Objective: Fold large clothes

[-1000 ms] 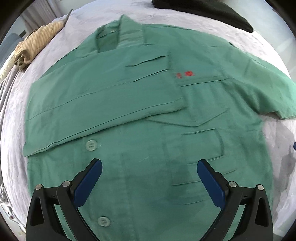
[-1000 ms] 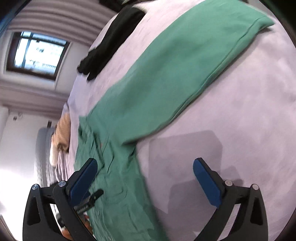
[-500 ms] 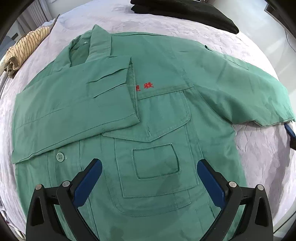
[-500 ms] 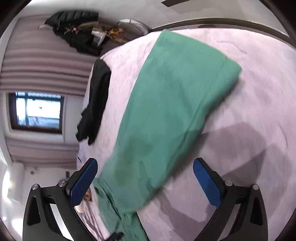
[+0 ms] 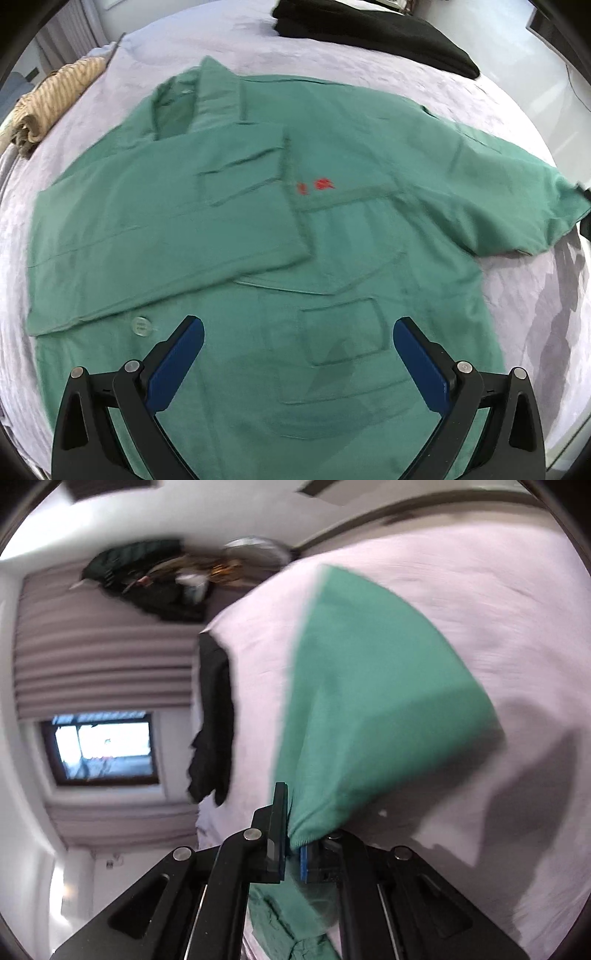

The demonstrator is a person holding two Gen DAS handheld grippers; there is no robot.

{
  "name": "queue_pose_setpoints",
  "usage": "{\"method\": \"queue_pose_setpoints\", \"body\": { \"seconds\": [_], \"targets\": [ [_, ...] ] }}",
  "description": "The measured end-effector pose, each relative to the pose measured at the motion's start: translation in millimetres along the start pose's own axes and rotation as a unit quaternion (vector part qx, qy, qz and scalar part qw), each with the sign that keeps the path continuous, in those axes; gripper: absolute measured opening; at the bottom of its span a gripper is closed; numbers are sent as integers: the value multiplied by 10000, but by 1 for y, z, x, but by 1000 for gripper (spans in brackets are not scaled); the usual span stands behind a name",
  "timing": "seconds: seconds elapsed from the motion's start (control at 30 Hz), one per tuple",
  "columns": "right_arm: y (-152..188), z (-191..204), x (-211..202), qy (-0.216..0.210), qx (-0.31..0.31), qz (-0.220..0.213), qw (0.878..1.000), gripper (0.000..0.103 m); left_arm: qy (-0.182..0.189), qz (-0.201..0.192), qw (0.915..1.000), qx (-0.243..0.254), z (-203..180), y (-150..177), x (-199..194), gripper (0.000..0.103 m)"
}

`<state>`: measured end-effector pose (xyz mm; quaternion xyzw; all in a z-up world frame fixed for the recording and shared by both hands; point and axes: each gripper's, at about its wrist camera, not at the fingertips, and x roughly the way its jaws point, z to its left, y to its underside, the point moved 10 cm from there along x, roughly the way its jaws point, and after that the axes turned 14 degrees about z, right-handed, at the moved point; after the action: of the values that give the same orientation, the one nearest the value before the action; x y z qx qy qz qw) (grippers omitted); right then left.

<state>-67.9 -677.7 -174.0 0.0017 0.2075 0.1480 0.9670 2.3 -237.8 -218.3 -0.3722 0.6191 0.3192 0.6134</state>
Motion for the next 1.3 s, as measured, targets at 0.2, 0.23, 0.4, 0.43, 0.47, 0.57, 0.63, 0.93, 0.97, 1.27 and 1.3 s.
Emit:
{"method": "queue_pose_setpoints", "body": {
  "seconds": [0.2, 0.23, 0.4, 0.43, 0.47, 0.57, 0.63, 0.93, 0.97, 1.27, 1.3],
  "targets": [
    [54, 107, 59, 121, -1510, 610, 9866, 5, -35, -201, 9994, -289, 53, -2, -9, 103],
    [67, 120, 71, 148, -1722, 724, 9823, 5, -29, -232, 9991, -362, 63, -3, -10, 103],
    [176, 196, 175, 594, -3344, 1559, 9276, 5, -103, -401, 9962, -760, 124, 0, -16, 103],
    [206, 203, 200, 736, -3655, 1770, 9109, 5, -133, -404, 9953, -875, 141, 4, -16, 103],
    [228, 205, 221, 851, -3835, 1951, 8987, 5, -161, -407, 9943, -968, 154, 7, -15, 103],
    [304, 183, 292, 1254, -4134, 2651, 8621, 5, -214, -381, 9913, -1238, 190, 18, -9, 103],
    [342, 152, 333, 1588, -4134, 3033, 8437, 5, -251, -353, 9892, -1401, 214, 27, -3, 103],
    [361, 81, 355, 2313, -3202, 2936, 8705, 52, -112, -308, 9858, -1647, 270, 60, 6, 103],
    [357, 84, 347, 2288, -3169, 2760, 8781, 52, -86, -325, 9854, -1671, 273, 62, 4, 103],
    [393, 134, 372, 2978, -4705, 2427, 7944, 16, -156, -514, 9788, -1978, 312, 79, -11, 103],
    [406, 131, 379, 3173, -4952, 2509, 7689, 18, -170, -504, 9780, -2015, 316, 80, -9, 103]
  ]
}}
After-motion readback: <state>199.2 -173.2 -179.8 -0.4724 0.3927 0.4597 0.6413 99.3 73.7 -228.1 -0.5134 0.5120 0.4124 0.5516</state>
